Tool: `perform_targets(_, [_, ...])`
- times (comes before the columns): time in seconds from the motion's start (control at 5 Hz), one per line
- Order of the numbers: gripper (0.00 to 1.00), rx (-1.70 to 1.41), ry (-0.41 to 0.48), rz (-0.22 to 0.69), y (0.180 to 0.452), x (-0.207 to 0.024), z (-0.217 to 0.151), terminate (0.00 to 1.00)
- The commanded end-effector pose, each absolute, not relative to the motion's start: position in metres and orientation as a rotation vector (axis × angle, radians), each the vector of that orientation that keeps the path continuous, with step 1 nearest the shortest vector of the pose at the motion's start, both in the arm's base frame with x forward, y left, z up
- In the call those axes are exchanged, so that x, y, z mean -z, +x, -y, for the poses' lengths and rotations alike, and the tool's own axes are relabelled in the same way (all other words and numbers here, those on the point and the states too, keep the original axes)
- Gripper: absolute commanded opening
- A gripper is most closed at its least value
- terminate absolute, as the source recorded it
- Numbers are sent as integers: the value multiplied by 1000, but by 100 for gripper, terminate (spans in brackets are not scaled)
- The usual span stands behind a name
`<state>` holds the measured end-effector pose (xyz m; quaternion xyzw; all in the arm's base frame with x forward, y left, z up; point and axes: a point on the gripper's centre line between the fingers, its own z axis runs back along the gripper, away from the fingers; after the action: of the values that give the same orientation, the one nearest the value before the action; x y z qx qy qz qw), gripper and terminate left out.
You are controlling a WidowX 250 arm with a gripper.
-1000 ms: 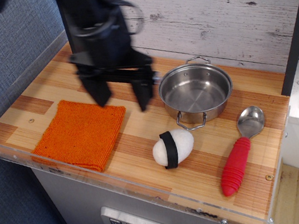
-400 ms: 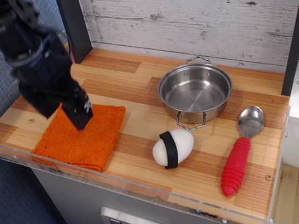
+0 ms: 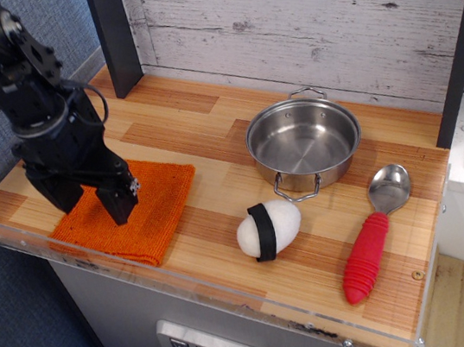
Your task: Place the orange cloth next to the bowl.
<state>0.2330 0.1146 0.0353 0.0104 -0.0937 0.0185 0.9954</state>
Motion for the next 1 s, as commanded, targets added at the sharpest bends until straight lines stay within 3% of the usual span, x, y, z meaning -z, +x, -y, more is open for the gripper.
perform_targets(0.0, [100,-57,52,197,248,-32,-108,0])
perform_targets(0.4, [100,-23,81,119,254,-6,-93,0])
perform_targets(0.6, [100,-8,56,87,258,3,-93,0])
perform_targets(0.8, [100,26,38,99,273,2,-96,0])
